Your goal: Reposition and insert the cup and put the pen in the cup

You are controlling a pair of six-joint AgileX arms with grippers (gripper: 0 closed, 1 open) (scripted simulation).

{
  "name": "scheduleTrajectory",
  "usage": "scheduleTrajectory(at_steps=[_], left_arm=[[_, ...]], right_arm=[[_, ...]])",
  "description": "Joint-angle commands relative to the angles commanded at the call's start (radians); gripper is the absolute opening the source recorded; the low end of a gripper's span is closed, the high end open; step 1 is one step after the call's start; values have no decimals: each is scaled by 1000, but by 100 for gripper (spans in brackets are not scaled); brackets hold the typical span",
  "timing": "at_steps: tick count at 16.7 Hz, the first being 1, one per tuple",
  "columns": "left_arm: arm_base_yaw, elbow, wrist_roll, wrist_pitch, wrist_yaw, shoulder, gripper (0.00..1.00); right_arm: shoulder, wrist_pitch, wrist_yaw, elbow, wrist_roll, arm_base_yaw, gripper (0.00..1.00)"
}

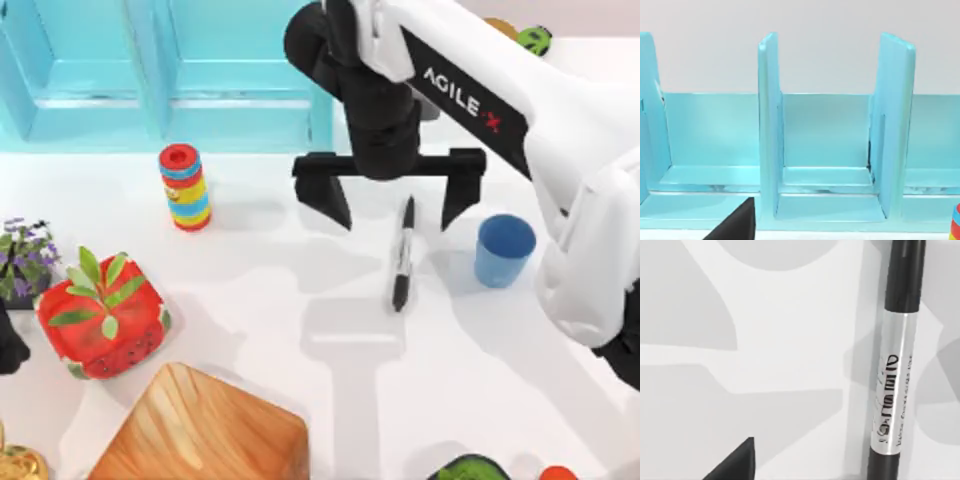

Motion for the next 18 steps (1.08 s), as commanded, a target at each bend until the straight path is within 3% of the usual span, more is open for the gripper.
scheduleTrajectory(at_steps=[8,15,18], left_arm=[[0,0,0,0,0,0,100],[0,0,0,0,0,0,100],[0,0,0,0,0,0,100]], right_arm=[[-123,378,0,-506,-11,-11,100],[-133,425,0,-559,-13,-13,100],[-133,425,0,-559,-13,-13,77]])
